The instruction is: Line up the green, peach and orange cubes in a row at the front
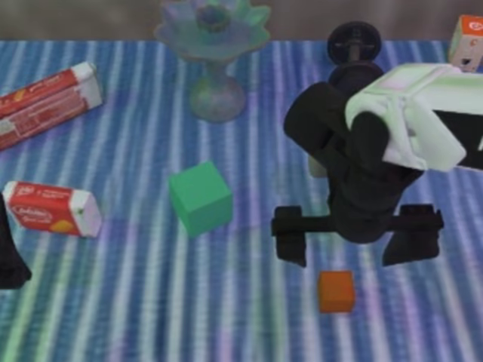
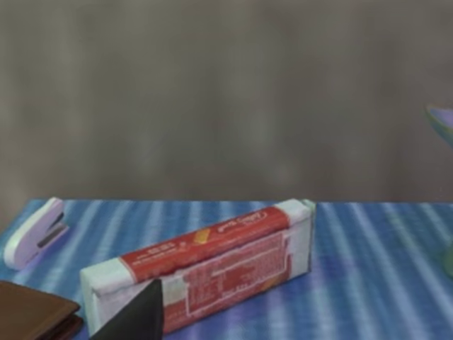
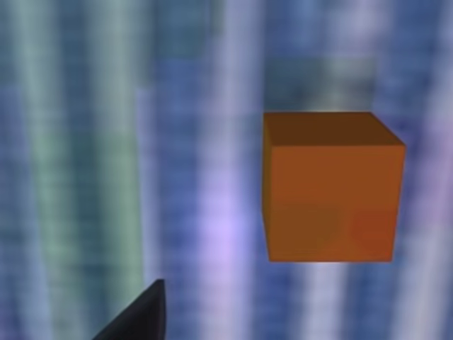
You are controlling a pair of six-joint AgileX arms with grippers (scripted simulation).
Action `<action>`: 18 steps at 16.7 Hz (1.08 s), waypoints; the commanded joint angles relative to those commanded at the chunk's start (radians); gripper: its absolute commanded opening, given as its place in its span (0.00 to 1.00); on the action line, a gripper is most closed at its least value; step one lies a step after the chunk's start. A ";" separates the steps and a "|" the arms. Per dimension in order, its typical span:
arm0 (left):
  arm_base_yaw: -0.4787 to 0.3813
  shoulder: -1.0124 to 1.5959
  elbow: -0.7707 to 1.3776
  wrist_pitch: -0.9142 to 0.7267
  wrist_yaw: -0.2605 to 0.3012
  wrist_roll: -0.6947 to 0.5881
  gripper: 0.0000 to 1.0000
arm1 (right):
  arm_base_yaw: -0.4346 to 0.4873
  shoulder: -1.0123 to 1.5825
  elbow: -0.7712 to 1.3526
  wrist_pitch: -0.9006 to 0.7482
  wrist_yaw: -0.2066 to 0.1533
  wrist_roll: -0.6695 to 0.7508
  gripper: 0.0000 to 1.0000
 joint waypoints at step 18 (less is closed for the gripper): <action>0.000 0.000 0.000 0.000 0.000 0.000 1.00 | -0.163 0.275 0.323 -0.122 -0.017 -0.998 1.00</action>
